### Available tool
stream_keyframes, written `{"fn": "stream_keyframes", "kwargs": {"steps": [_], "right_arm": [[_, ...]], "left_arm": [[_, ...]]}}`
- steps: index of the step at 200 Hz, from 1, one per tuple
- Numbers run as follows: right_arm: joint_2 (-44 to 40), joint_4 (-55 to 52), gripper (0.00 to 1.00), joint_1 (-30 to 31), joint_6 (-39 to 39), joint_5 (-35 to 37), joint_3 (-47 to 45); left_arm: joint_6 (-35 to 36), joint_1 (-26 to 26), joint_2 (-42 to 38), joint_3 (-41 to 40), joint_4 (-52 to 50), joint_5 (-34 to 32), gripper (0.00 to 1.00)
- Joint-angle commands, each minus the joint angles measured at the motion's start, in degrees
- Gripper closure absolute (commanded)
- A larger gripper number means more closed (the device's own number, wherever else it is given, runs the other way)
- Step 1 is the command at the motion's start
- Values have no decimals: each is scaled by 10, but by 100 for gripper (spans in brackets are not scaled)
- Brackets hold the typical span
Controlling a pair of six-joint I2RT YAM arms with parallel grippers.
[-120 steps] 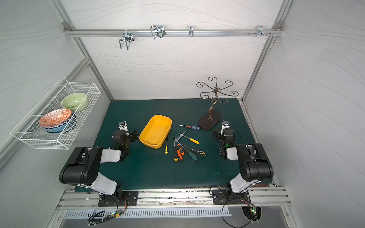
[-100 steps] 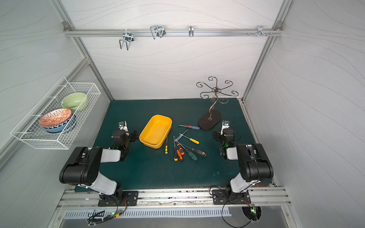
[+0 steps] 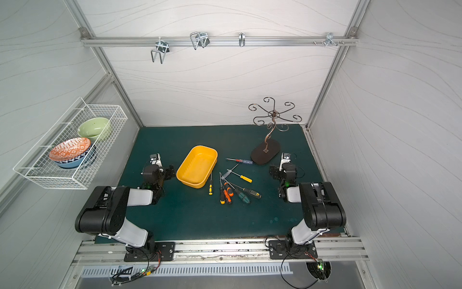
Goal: Put the screwdriver on the desktop into the storage box
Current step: Move the storage box to the center of the board.
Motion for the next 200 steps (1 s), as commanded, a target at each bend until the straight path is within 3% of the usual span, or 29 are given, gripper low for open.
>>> {"fn": "stream_keyframes", "kwargs": {"steps": [1,17,45,71,87,101,113,124,135,160,200], "right_arm": [[-5,5,1,2,4,3,9],[-17,7,1,2,0,0,6],[-145,-102,1,13,-5,18,11],[-233,-333,1,4,102,39,90],[-237,-509,1,-14,228,30,157],[-226,-634,1,-45,274,-47,209],[-227,-666,1,-50,260,-127,220],[-245,-685,1,-34,260,-157,217],[-269,-715,1,4,252,-154,220],[-296,-814,2,155,272,-81,255],[-239,-882,6,395,380,-8,307]], "left_arm": [[0,0,-5,8,25,2,1],[6,0,-20,2,28,9,6],[-6,0,-113,21,-84,-16,5],[-50,0,-192,68,-226,-29,1],[-109,0,-224,119,-358,-35,1],[-141,0,-237,169,-466,-6,1],[-139,0,-240,211,-548,47,1],[-149,0,-239,239,-604,87,1],[-153,0,-240,257,-644,120,2],[-169,0,-245,276,-707,185,6],[-145,0,-222,289,-762,220,14]]}}
